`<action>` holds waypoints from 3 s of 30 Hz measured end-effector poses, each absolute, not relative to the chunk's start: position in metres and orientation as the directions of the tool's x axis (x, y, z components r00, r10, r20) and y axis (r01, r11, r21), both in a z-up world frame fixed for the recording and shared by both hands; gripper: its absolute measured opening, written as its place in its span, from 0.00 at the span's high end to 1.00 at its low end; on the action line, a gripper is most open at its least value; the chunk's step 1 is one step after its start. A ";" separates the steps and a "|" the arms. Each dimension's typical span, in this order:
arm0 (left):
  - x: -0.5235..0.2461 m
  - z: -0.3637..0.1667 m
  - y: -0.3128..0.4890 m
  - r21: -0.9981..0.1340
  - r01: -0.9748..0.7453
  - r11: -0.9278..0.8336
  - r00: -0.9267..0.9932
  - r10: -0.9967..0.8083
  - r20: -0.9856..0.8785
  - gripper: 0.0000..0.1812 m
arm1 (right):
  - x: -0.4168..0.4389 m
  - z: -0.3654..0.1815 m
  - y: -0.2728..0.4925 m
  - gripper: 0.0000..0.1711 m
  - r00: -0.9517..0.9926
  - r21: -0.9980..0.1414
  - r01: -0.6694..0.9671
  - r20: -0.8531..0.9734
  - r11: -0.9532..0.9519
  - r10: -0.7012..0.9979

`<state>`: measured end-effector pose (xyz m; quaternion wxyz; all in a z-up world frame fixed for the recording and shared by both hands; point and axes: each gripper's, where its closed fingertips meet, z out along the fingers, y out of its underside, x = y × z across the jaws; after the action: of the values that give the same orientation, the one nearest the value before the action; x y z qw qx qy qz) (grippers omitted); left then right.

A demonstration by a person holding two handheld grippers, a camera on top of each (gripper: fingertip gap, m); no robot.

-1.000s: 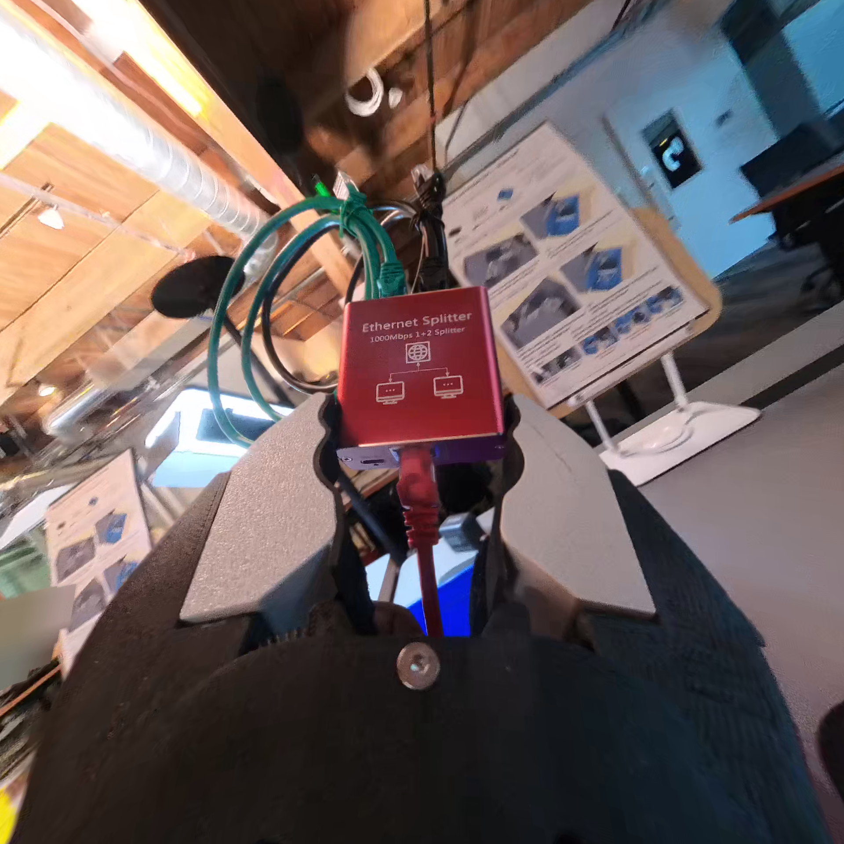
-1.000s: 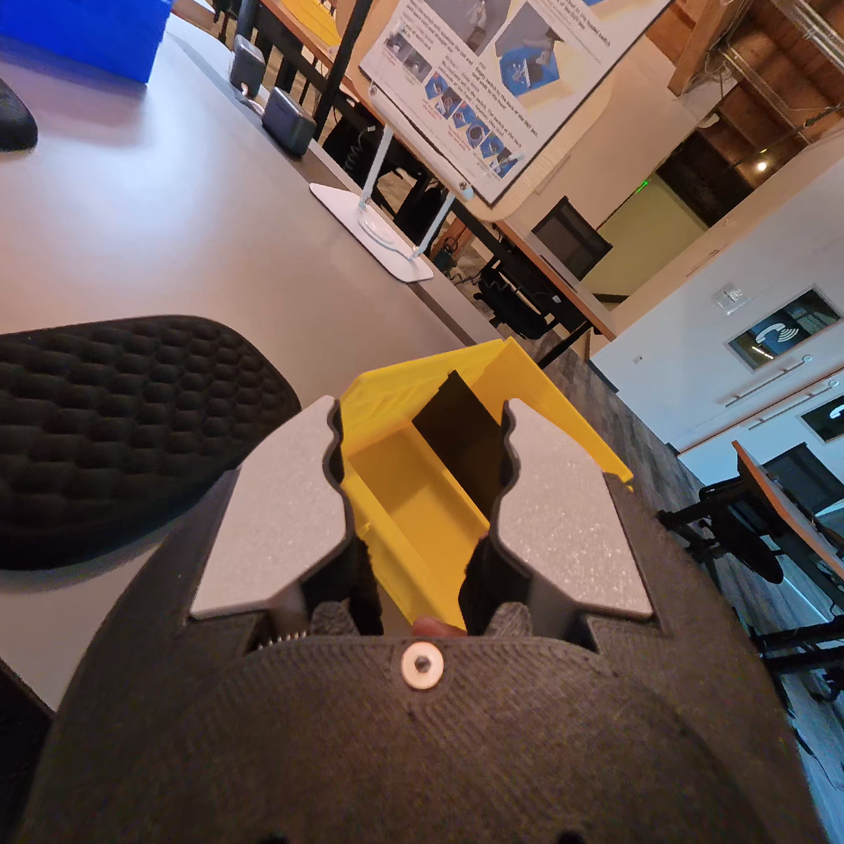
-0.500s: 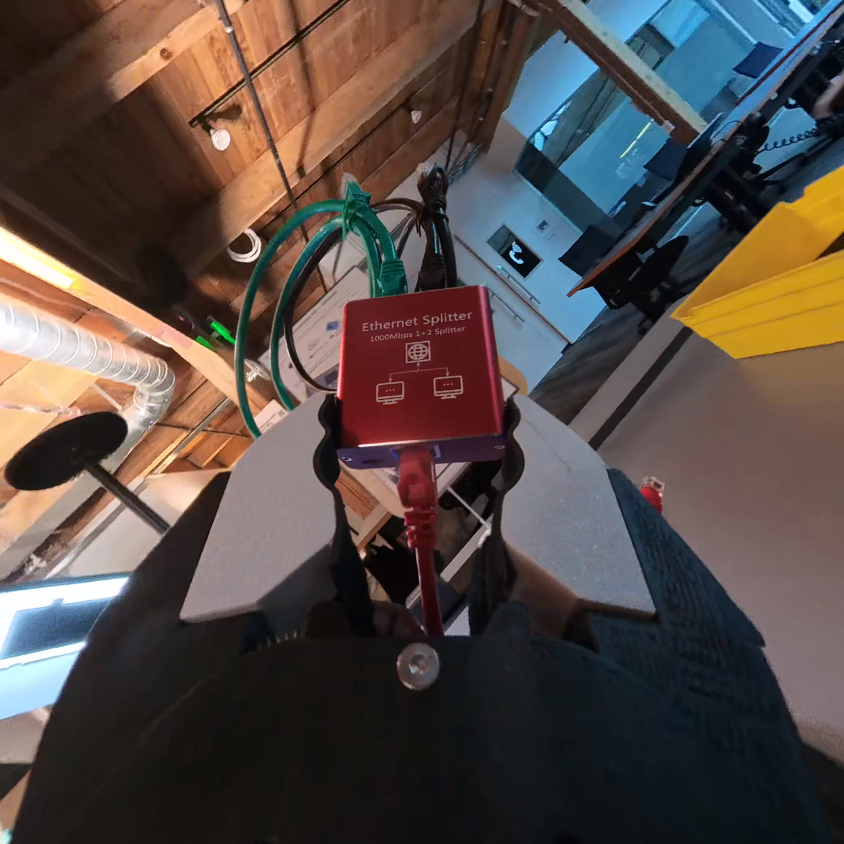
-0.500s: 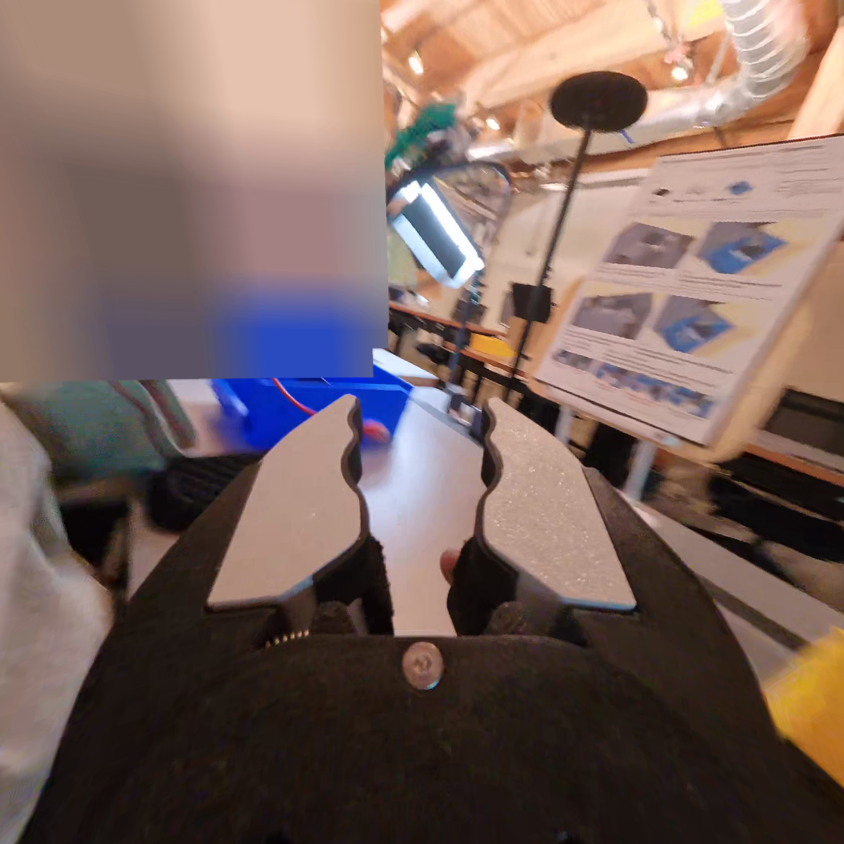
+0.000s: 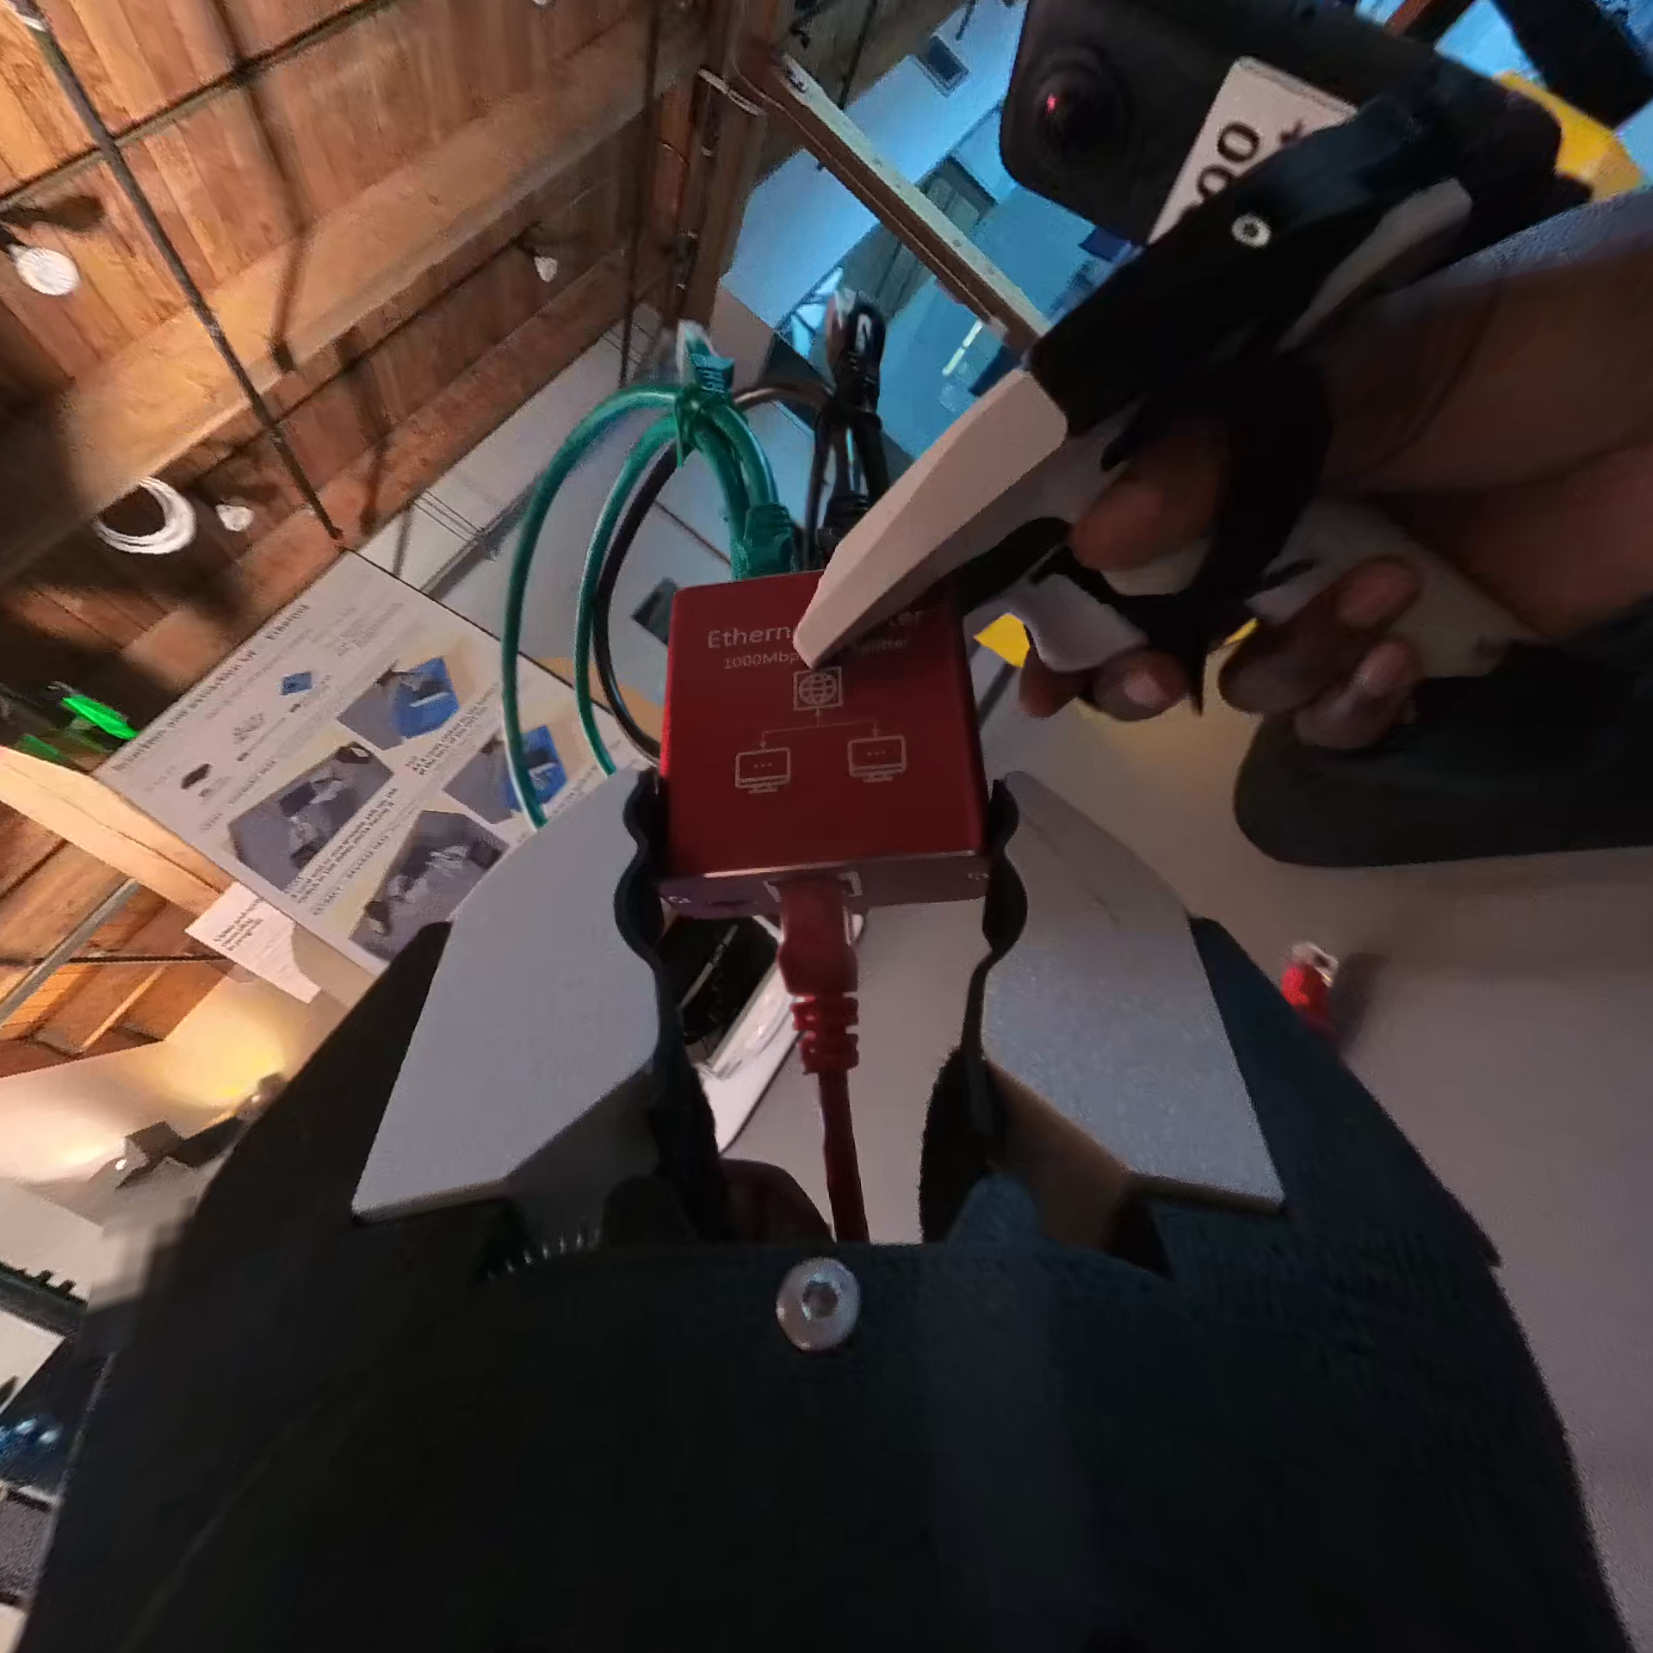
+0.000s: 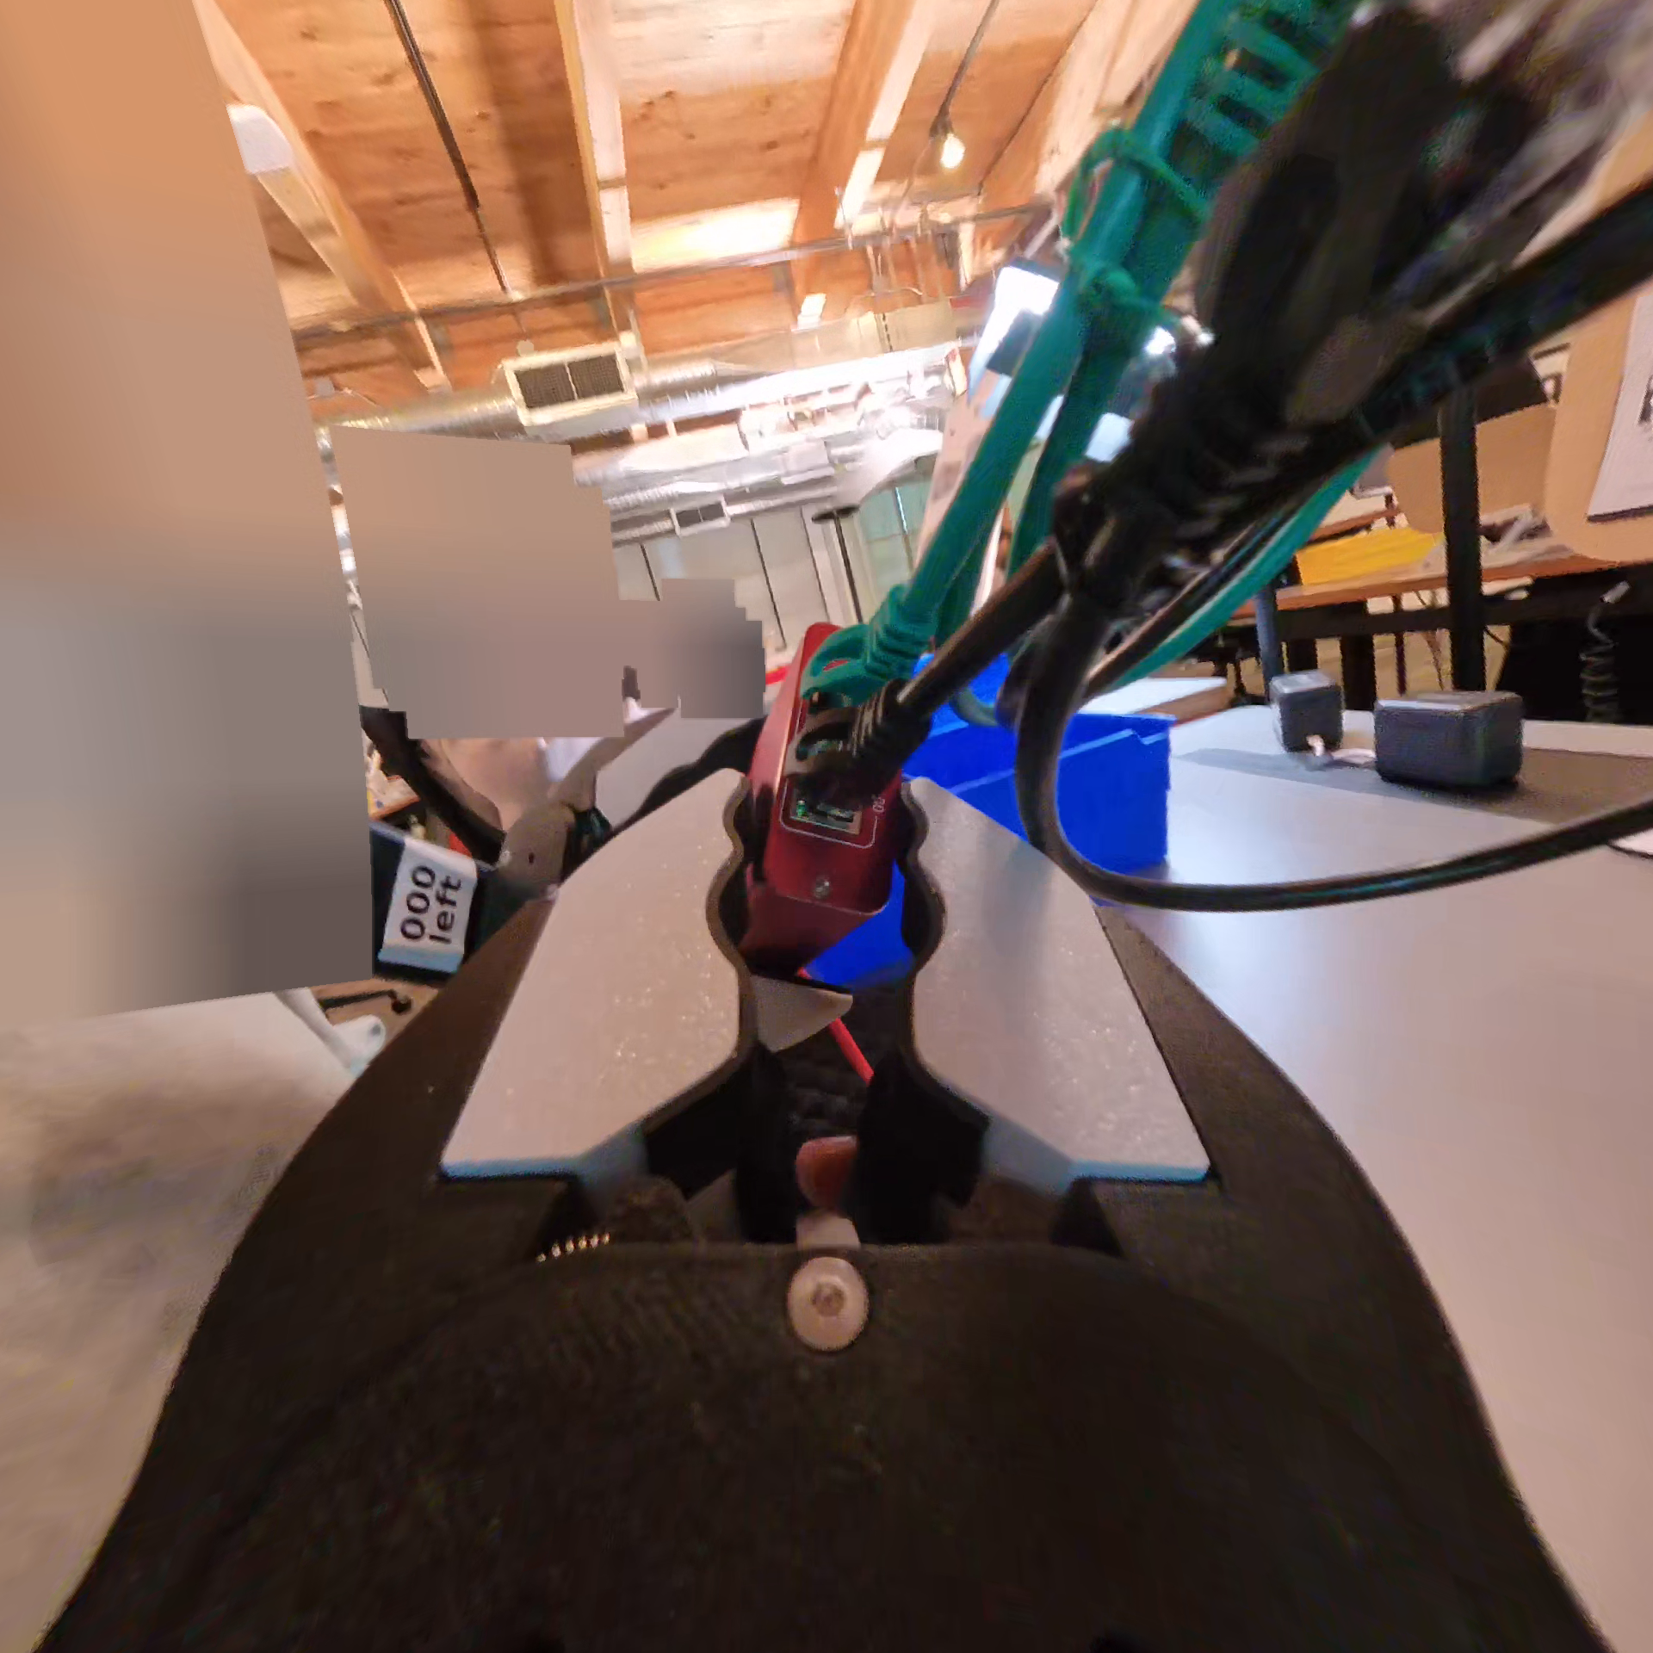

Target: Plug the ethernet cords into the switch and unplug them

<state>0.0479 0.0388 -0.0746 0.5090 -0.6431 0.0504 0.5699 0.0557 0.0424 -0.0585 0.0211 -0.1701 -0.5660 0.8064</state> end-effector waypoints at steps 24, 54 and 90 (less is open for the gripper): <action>0.082 -0.128 0.051 -0.960 0.171 -0.220 0.985 0.003 0.174 0.84 | 0.069 -0.084 0.045 0.86 -0.982 -0.975 0.114 -0.139 -0.191 0.126; 0.083 -0.150 0.051 -0.937 0.296 -0.184 0.944 -0.095 0.317 0.84 | 0.068 -0.113 0.039 0.90 -0.987 -0.998 0.052 -0.057 -0.038 0.147; 0.082 -0.144 0.045 -0.936 0.326 -0.130 0.932 -0.120 0.342 0.84 | 0.064 -0.098 0.029 0.92 -0.924 -0.880 0.377 -0.377 -0.287 -0.058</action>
<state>0.0822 0.0454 -0.1443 0.6556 -0.7323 -0.0704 -0.1703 0.0635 0.0295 -0.0984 -0.1377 -0.1375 -0.5808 0.7904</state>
